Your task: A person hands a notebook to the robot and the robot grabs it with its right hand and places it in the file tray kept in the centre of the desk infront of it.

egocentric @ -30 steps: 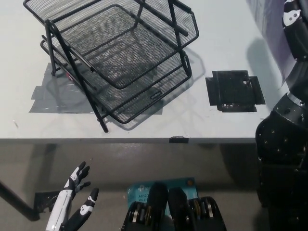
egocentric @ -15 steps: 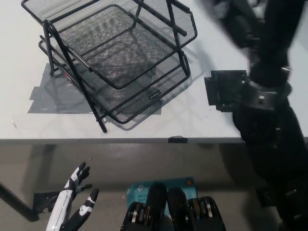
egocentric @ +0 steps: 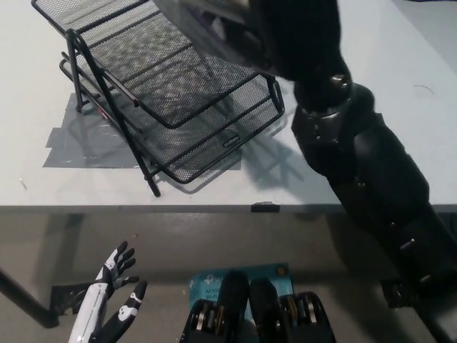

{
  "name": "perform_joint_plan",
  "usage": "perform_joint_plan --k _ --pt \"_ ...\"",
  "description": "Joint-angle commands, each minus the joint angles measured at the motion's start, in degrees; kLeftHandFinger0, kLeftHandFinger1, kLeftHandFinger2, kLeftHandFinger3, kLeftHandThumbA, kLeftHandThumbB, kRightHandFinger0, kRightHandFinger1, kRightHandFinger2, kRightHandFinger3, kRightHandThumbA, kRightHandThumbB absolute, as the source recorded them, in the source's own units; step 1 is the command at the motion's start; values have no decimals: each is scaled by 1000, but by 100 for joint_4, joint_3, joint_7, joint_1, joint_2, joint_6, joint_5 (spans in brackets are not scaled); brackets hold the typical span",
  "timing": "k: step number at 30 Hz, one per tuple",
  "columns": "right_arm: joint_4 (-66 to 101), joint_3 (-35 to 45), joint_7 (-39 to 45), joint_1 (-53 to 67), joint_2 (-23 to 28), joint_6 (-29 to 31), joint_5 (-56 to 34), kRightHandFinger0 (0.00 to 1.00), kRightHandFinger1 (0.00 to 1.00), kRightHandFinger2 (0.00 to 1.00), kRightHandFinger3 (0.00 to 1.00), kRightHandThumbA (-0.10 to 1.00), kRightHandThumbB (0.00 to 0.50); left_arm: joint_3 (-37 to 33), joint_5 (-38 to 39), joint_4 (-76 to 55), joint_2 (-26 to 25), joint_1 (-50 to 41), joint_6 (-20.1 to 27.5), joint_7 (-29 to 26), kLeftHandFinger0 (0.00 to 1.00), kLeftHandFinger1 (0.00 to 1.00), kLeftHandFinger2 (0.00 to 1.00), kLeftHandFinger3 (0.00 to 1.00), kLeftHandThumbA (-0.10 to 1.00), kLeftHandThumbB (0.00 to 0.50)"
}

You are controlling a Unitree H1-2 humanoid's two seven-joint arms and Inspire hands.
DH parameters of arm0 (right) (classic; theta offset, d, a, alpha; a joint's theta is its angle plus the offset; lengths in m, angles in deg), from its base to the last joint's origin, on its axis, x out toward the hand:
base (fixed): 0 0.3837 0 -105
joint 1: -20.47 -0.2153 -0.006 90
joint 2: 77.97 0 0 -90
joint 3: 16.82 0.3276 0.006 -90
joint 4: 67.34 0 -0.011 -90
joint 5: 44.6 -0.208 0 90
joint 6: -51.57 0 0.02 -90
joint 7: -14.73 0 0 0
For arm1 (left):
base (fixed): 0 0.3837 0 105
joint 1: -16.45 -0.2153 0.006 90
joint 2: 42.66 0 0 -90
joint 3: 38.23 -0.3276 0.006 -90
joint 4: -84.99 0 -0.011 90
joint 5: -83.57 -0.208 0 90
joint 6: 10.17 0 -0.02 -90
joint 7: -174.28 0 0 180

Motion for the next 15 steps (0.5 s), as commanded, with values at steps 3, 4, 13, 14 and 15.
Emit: perform_joint_plan --k 3,4,13,14,15 --pt "-160 -445 -558 -303 197 339 586 0 0 0 34 661 0 -38 192 -84 -52 16 107 55 778 910 966 1000 689 301" --pt "-153 -585 -329 -205 264 337 645 0 0 0 1 704 0 -43 198 -83 -69 13 123 71 779 909 966 1000 684 290" --pt "-329 -1314 -349 26 732 691 1051 0 0 0 1 704 0 -72 267 -11 -94 74 163 125 725 854 933 1000 677 296" --pt "-312 -1411 -327 72 807 761 1116 0 0 0 5 688 11 -78 234 -23 -102 69 152 122 713 846 930 1000 683 293" --pt "-314 -1505 -332 123 868 836 1169 0 0 0 17 682 23 -82 225 -53 -105 62 115 129 702 838 929 1000 682 289"
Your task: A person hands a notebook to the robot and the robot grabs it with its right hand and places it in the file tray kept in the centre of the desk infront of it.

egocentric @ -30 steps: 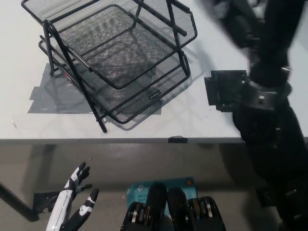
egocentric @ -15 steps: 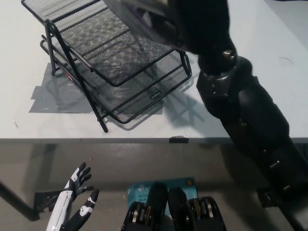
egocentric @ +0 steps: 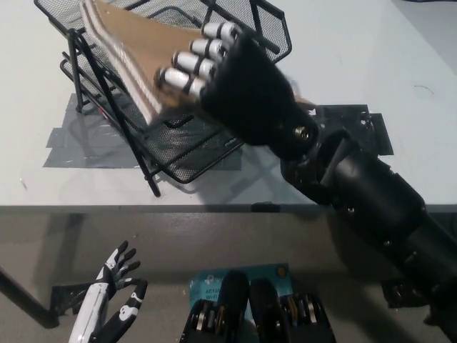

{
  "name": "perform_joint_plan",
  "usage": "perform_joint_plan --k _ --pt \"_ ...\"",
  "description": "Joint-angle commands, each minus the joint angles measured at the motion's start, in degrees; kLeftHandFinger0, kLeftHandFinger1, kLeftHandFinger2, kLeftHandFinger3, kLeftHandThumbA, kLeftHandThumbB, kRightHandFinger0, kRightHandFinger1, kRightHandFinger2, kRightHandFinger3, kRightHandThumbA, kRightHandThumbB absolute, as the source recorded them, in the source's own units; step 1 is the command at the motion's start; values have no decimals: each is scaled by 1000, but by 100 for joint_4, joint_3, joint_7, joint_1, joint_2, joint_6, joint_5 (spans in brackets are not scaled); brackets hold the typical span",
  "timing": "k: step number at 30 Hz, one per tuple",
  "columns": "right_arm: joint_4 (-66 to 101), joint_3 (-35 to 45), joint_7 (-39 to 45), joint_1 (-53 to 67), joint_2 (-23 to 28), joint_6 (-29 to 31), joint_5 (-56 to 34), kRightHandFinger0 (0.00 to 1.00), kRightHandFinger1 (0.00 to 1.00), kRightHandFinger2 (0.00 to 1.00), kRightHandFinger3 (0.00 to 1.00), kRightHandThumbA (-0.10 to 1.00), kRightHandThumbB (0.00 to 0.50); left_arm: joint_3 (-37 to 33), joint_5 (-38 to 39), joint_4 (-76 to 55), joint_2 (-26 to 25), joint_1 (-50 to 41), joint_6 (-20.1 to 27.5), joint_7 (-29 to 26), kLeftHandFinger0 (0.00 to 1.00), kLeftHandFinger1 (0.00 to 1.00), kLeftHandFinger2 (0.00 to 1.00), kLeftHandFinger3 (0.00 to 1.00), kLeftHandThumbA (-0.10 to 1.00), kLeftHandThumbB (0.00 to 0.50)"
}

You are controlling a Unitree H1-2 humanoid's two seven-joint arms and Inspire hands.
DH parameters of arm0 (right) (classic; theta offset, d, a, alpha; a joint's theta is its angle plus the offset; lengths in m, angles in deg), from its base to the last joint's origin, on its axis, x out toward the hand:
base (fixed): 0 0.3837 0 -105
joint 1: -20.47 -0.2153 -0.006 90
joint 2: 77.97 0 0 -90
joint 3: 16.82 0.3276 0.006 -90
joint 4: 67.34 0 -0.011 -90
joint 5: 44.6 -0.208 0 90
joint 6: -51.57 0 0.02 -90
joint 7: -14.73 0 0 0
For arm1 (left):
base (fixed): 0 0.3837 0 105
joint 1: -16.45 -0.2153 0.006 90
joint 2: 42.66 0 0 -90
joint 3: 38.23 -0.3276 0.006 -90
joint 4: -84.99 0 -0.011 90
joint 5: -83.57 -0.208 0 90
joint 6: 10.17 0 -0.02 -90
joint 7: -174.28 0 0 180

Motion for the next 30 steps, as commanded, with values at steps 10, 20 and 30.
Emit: perform_joint_plan --k 10,20,30 --pt "-297 -1205 -411 101 915 633 734 0 0 0 0 619 48 -71 133 -64 -94 72 147 101 629 775 879 1000 651 267" --pt "-259 -1249 -268 44 1217 627 794 0 0 0 0 696 30 -76 100 -75 -94 128 52 114 611 753 861 1000 655 264" --pt "-318 -940 -187 -275 1220 630 596 0 0 0 0 693 5 -82 157 -112 -86 141 40 147 569 720 842 1000 642 262"
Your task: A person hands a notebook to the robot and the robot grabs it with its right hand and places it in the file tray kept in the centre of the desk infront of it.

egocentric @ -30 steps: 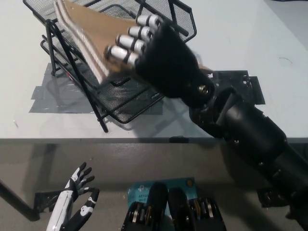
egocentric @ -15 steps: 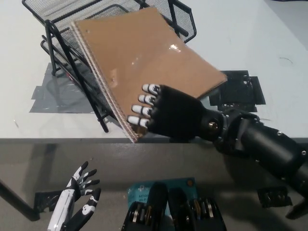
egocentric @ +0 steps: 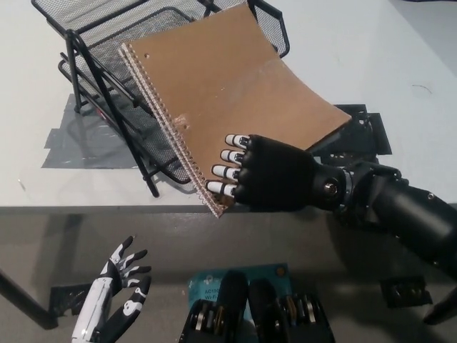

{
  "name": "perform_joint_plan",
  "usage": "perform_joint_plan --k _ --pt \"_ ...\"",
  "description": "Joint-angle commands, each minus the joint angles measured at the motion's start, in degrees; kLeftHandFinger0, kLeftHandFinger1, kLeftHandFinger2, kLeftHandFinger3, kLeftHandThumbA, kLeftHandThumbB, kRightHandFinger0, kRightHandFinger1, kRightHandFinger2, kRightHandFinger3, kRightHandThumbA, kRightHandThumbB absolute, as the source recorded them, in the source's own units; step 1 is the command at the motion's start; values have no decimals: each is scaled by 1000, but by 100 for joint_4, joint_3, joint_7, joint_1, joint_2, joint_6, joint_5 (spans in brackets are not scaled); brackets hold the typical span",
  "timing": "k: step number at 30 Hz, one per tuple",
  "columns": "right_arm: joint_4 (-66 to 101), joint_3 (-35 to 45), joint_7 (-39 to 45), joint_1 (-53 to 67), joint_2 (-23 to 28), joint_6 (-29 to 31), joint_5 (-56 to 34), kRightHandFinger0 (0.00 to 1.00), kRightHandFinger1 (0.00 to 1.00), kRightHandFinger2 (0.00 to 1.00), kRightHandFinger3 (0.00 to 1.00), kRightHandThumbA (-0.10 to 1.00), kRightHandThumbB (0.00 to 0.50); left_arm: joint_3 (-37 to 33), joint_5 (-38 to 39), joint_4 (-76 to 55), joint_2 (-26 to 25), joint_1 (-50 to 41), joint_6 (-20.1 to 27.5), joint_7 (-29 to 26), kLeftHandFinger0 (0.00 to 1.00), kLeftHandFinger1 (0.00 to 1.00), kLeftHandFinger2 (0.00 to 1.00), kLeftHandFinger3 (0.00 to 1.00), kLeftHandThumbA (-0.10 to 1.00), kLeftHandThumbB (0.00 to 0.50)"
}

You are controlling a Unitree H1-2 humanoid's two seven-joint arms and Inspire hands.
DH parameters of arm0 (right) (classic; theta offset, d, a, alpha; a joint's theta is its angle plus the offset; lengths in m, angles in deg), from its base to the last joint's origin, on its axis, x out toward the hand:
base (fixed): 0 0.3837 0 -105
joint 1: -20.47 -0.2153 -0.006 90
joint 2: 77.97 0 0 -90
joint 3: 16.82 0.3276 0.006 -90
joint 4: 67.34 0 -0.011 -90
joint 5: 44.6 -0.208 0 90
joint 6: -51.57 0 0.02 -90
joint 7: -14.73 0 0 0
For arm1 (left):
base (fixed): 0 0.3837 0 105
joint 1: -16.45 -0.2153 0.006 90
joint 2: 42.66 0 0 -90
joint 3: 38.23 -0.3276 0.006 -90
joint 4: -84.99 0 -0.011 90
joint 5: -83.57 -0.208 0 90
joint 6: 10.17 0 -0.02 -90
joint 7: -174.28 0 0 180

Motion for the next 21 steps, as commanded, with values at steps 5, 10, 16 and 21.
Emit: perform_joint_plan --k 5,10,16,21 --pt "105 547 122 -680 73 86 -379 0 0 0 0 680 0 -46 106 -152 -81 61 12 76 568 720 843 1000 649 276" --pt "192 734 246 -889 -29 86 -711 0 0 0 0 666 0 -64 104 -143 -104 55 24 109 568 711 843 1000 637 266" --pt "14 771 71 -1257 -141 86 -723 0 0 0 0 670 0 -91 214 -118 -121 58 88 172 578 712 842 1000 594 255" --pt "-162 881 65 -1478 -260 86 -724 0 0 5 0 683 0 -95 226 -135 -124 70 51 187 578 711 847 1000 596 261"
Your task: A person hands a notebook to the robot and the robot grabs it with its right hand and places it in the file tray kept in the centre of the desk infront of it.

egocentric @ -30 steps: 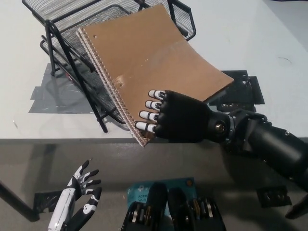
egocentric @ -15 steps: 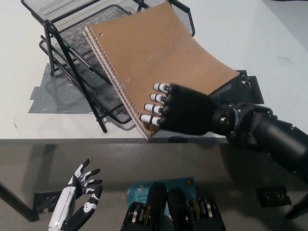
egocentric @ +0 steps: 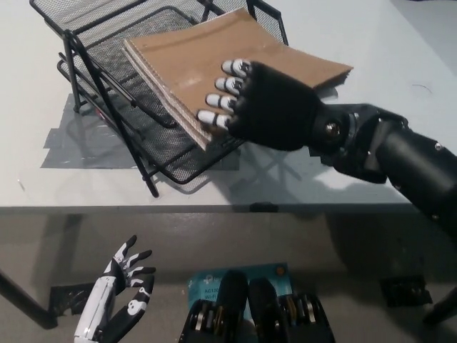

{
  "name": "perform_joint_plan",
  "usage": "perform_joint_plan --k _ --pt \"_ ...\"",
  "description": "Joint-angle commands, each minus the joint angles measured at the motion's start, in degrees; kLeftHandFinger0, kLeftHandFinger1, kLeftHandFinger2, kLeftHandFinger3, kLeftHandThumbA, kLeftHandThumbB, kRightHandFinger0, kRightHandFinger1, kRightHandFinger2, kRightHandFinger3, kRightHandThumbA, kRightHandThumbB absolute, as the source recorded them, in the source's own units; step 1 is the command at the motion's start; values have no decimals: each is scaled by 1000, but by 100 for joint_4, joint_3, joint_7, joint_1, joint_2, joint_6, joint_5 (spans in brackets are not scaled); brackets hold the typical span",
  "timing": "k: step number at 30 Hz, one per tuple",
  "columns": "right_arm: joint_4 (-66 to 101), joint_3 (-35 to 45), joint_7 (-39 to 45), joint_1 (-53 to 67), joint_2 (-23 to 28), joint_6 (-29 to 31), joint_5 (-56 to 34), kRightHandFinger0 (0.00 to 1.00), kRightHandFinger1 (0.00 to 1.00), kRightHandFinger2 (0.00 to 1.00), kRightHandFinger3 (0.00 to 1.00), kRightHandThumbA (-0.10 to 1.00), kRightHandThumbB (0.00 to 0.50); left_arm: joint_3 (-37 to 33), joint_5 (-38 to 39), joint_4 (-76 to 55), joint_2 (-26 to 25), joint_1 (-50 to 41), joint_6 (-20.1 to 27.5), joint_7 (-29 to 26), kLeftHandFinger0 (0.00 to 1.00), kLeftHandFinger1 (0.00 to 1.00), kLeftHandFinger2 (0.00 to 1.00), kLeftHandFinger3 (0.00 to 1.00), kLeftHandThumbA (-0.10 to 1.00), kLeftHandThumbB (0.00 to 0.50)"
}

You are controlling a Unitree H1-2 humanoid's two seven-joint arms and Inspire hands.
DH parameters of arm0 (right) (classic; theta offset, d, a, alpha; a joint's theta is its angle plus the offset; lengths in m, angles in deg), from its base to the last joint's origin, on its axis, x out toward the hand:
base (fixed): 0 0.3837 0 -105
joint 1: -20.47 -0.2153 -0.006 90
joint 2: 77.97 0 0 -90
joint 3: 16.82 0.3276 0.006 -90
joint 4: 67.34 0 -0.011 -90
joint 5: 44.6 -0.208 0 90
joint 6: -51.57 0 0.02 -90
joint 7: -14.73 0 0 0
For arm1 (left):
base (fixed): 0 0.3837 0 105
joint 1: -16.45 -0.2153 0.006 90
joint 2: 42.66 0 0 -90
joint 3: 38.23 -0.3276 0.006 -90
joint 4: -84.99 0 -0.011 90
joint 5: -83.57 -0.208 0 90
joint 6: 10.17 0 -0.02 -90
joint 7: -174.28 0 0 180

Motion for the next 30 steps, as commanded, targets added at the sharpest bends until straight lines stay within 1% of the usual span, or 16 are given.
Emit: perform_joint_plan --k 1,4,6,9,10,11,12,13,14,16,18,19,21,23,27,30 --pt "-148 294 -238 -731 -154 -2 -264 0 0 6 4 687 0 -36 132 -148 -117 34 45 105 577 710 847 1000 596 261" --pt "-304 300 -349 -788 -266 -2 -261 0 0 8 21 694 0 -43 95 -149 -124 50 77 88 569 704 847 1000 606 259" --pt "-397 283 -342 -792 -343 -2 -268 0 0 2 7 675 20 -44 -17 -152 -137 56 109 40 560 699 841 1000 637 244" --pt "-607 247 -377 -758 -468 -2 -208 0 0 0 9 664 1 -46 -121 -215 -145 46 77 -1 551 693 831 1000 633 228" --pt "-824 190 -495 -748 -555 -2 -199 0 0 0 3 689 0 -49 -139 -224 -150 48 89 -6 546 690 827 1000 631 222" --pt "-874 178 -528 -749 -573 -2 -198 0 0 0 1 673 21 -51 -134 -234 -154 47 82 -1 545 689 824 1000 629 221" --pt "-1148 134 -676 -758 -679 -16 -103 0 0 0 0 743 1 -55 -125 -242 -160 49 81 9 542 682 815 1000 625 220" --pt "-1256 118 -732 -763 -720 -26 -59 0 0 0 0 743 1 -56 -122 -242 -163 50 86 11 542 682 815 1000 625 220" --pt "-1412 80 -830 -773 -766 -51 7 0 0 0 5 785 0 -63 -94 -223 -150 50 112 18 536 676 809 1000 620 228" --pt "-1846 -28 -1091 -848 -873 -91 101 0 0 0 3 804 0 -71 -37 -226 -116 52 114 25 522 663 794 1000 601 221" --pt "-2107 -99 -1232 -911 -929 -148 169 0 0 0 0 796 0 -69 0 -244 -109 57 98 32 526 662 790 1000 592 225" --pt "-2370 -199 -1309 -974 -974 -212 244 0 0 0 0 707 0 -64 36 -249 -109 64 98 38 526 654 781 1000 586 227" --pt "-2727 -320 -1377 -1015 -1041 -294 301 0 0 0 0 654 0 -51 179 -214 -80 80 122 56 522 643 761 1000 556 238" --pt "-2956 -394 -1423 -1019 -1082 -280 266 0 0 1 0 652 11 -53 168 -200 -73 91 120 43 513 633 746 1000 565 250" --pt "-3411 -635 -1692 -1151 -1127 -288 334 0 0 5 0 700 0 -79 31 -171 -94 124 194 6 497 618 722 1000 593 248" --pt "-3402 -721 -1642 -1261 -1075 -327 330 0 0 7 0 730 0 -93 22 -234 -87 114 86 15 491 618 719 1000 605 255"
